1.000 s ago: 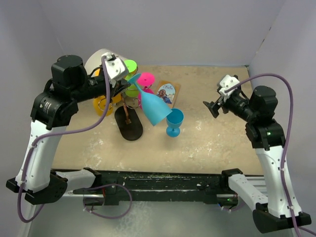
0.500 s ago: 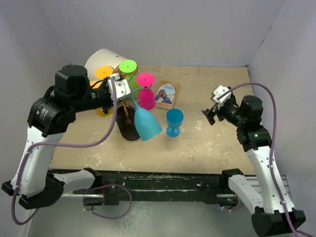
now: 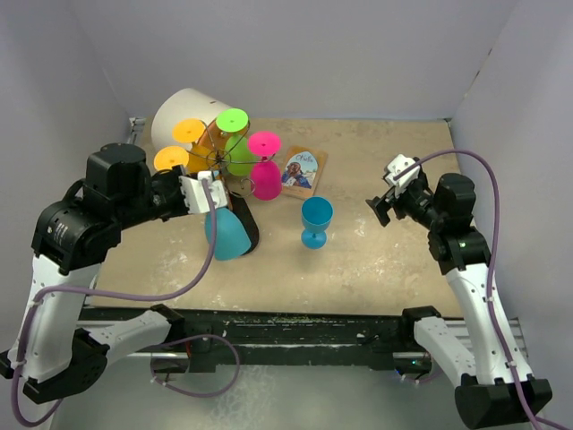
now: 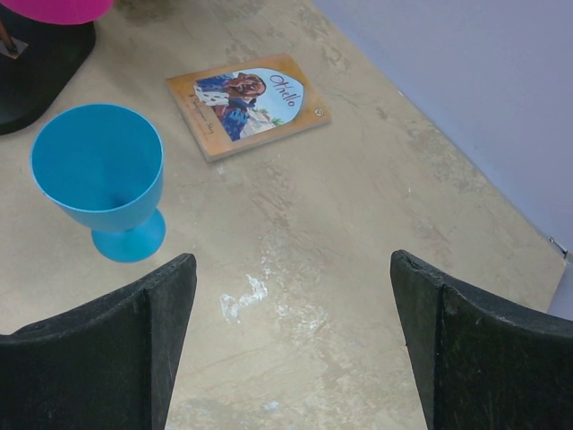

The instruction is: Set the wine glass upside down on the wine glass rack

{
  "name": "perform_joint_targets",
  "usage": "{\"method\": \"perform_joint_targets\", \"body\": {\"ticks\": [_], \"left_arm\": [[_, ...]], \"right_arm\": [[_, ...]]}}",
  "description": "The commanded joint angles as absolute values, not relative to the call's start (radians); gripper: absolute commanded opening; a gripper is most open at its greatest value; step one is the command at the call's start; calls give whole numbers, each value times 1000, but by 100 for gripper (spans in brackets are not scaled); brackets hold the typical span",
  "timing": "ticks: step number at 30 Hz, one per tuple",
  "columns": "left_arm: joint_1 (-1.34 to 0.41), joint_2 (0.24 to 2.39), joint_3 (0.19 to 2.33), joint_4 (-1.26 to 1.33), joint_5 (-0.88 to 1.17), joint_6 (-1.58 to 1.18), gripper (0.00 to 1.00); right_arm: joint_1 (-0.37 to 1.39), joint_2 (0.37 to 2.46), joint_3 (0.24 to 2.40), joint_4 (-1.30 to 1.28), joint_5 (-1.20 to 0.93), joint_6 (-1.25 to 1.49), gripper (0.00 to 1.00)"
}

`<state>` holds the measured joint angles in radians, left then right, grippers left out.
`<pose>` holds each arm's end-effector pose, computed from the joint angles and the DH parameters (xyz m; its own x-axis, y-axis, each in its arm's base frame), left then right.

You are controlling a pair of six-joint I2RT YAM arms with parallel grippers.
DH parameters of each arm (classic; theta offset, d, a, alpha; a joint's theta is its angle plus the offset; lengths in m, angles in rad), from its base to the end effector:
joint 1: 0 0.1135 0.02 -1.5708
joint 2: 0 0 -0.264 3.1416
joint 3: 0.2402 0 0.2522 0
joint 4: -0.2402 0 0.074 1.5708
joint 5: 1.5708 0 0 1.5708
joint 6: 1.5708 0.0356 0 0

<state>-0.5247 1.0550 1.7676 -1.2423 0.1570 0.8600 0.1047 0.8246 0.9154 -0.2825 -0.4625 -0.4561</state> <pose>0.1098 -0.0700 0.4936 0.1782 0.7617 -0.6229 0.7304 0.3218 0.6024 0.1806 0.0349 0.3691 0.0629 -0.3897 -0.9188 -0.5585 0.7492 -0.3561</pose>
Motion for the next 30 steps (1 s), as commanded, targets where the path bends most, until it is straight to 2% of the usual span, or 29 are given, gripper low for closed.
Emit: {"method": "perform_joint_targets", "body": {"ticks": [1, 13, 30], "left_arm": [[-517, 1050, 1738, -1191, 106, 917, 0], [-520, 1066, 1651, -1066, 25, 949, 0], [-520, 1060, 1643, -1077, -68, 988, 0]], "right_arm": [[97, 817, 915, -247, -485, -446, 91], [89, 811, 910, -260, -512, -450, 91], [87, 817, 908, -275, -509, -470, 91]]}}
